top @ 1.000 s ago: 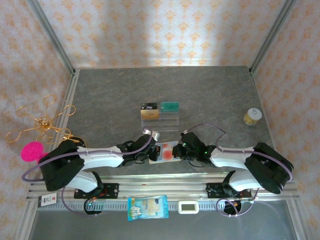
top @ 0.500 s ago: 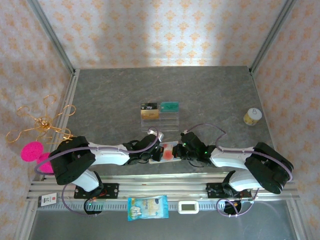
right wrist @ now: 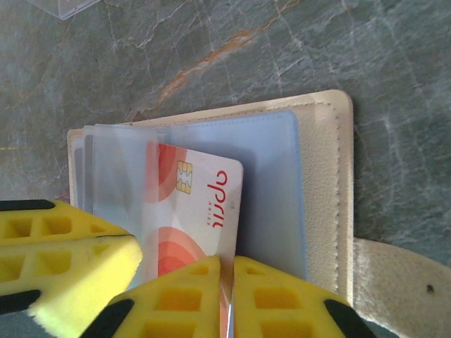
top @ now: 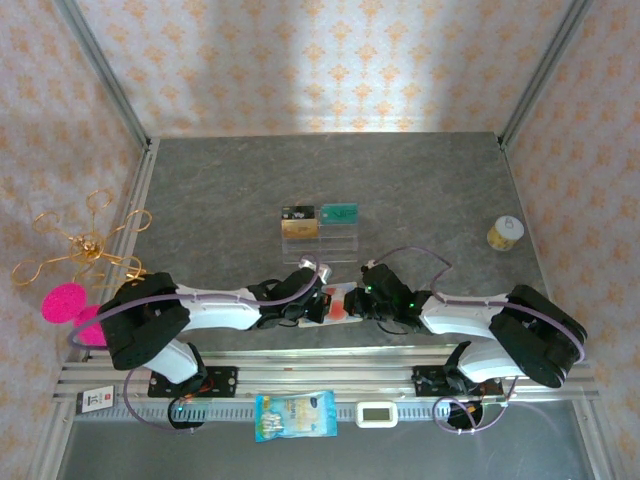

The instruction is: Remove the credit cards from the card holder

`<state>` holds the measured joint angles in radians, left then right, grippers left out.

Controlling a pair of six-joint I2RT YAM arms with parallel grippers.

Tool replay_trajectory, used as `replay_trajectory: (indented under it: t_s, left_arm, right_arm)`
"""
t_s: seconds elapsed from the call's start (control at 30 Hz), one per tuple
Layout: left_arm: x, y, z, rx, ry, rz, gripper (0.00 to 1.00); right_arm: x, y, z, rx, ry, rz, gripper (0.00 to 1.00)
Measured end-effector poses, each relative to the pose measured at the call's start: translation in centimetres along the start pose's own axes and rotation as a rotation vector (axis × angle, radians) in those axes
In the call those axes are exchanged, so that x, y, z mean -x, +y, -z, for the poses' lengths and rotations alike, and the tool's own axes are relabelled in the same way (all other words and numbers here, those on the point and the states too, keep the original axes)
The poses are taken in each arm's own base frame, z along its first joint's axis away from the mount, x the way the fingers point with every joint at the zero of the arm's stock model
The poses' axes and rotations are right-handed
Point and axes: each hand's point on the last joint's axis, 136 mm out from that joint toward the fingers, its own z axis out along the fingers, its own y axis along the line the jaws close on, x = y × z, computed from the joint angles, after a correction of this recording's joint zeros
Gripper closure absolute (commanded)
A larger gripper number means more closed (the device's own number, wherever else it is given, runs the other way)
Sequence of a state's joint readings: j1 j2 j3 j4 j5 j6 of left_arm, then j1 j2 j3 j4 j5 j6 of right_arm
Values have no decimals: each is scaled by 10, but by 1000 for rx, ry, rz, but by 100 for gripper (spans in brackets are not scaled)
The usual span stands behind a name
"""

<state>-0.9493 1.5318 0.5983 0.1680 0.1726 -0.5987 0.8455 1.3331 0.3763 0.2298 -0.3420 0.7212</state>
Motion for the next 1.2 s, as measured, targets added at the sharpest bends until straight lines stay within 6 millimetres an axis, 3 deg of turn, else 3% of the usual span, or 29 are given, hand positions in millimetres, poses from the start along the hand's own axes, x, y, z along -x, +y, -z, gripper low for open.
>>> replay_trajectory:
  t_s: [0.1,0.3,0.4,0.53,0.63,0.73,0.83,0.97,1.1,1.2]
  left_arm:
    - [-2,2,-7,11,16,-6,100]
    - [-3,1,-8,9,18,-6,100]
    - [-2,1,-8,8,16,-6,100]
    - [-2,1,-7,4,13,-6,100]
    - [-2,1,-6,2,9,-6,100]
    - [0,0,-4,-1,3,-6,89]
    - [4,-1,7,-8,-23,-3,78]
    - [28,-15,34,-62,-129,5,70]
    - [50,-26,60,-123,-236,12,68]
    - [52,-20,66,-134,-271,28,68]
  right_arm:
    - [0,3,0,14,2,1,77]
    - [0,4,-2,21,5,-3,78]
    - [1,4,-3,25,5,-7,82]
    - [2,1,-6,25,-1,-21,100]
    - [2,1,-5,27,-5,-14,100]
    - [3,3,2,33,-18,3,100]
    - [12,11,15,57,-62,33,100]
    - [23,21,32,85,-120,72,100]
    - [24,18,37,66,-133,97,100]
    - [21,12,36,38,-124,99,100]
